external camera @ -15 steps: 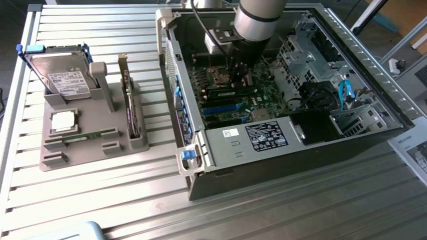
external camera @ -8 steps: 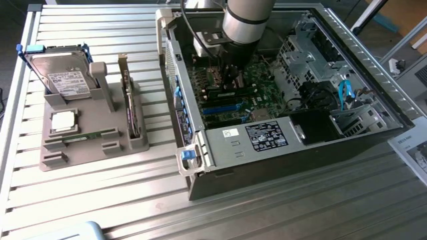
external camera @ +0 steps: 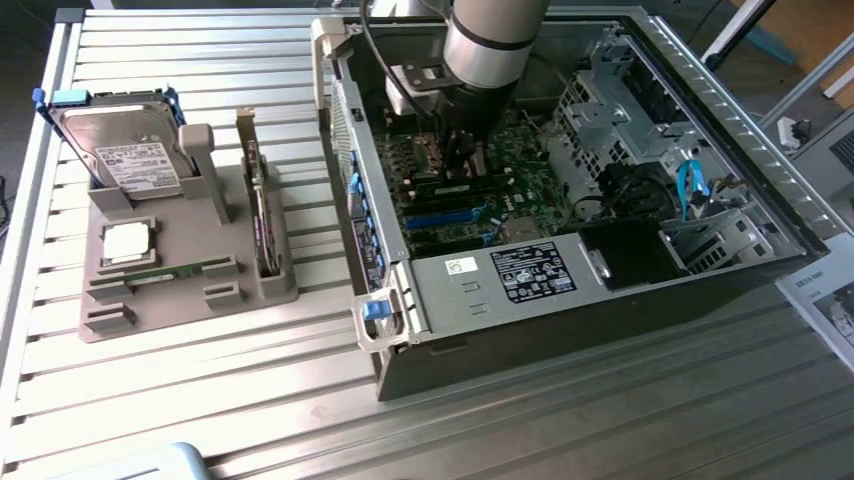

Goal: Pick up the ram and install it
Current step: 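Press down the ram until it locks into place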

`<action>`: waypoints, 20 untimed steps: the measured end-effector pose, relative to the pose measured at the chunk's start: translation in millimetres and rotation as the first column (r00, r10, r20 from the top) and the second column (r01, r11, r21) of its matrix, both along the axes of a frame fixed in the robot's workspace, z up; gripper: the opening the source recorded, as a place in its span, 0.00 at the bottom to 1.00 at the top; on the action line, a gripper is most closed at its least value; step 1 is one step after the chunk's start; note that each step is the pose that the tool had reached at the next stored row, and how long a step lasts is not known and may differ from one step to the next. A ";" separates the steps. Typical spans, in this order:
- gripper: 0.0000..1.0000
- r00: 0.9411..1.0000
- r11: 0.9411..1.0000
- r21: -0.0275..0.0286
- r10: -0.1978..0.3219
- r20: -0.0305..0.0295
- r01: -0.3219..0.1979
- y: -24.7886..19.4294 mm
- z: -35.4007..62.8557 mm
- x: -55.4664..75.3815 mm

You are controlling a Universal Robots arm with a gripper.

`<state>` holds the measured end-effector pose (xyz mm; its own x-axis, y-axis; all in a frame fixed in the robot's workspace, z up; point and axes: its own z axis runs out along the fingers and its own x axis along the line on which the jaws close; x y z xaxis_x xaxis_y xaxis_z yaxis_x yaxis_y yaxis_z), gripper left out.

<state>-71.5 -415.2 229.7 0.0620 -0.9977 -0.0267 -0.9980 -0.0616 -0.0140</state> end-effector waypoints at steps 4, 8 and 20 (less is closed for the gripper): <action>0.10 1.000 1.000 0.001 0.000 0.000 0.000 0.0 -0.5 0.1; 0.10 1.000 1.000 0.001 0.000 0.000 0.000 0.1 16.2 0.1; 0.10 1.000 1.000 0.001 0.000 0.000 0.000 0.1 59.8 0.6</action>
